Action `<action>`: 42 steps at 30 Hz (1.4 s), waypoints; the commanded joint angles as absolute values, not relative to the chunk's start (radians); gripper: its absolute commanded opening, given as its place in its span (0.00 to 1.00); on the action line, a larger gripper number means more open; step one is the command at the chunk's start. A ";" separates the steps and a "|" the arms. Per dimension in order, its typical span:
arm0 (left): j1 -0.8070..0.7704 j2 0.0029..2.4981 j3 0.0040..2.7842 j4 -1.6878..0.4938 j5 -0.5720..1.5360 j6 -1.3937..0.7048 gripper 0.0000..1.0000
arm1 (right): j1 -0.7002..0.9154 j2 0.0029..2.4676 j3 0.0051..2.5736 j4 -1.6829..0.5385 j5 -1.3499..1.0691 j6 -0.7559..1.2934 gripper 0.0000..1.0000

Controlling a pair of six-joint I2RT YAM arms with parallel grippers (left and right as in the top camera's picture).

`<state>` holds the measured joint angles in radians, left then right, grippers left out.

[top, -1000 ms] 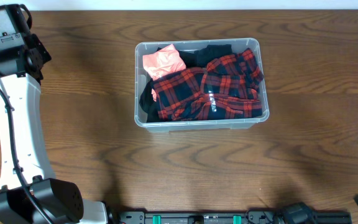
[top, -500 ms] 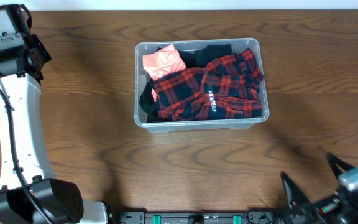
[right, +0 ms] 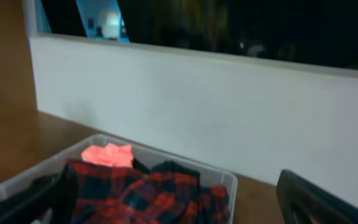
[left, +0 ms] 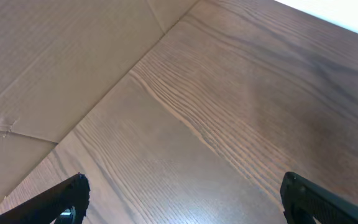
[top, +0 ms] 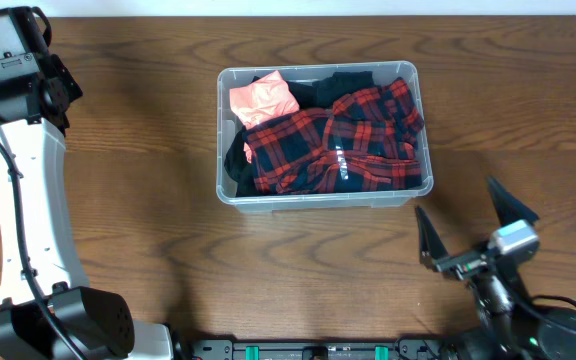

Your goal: Pack container

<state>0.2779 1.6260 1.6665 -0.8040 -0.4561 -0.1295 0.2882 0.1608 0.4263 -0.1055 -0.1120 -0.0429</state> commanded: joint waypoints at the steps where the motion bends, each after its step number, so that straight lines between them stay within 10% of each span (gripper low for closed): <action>1: 0.280 1.627 1.666 -0.804 -0.472 -0.124 0.98 | 0.270 0.131 0.339 -0.029 -0.105 -0.069 0.99; 23: 0.280 1.627 1.666 -0.804 -0.472 -0.124 0.98 | 0.093 0.006 0.010 0.195 -0.150 -0.069 0.99; 42: 0.280 1.627 1.666 -0.804 -0.472 -0.124 0.98 | -0.022 0.006 0.005 -0.060 -0.146 -0.192 0.99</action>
<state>0.2779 1.6260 1.6665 -0.8043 -0.4561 -0.1295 -0.0093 0.0120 0.0071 -0.0563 -0.1452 -0.1345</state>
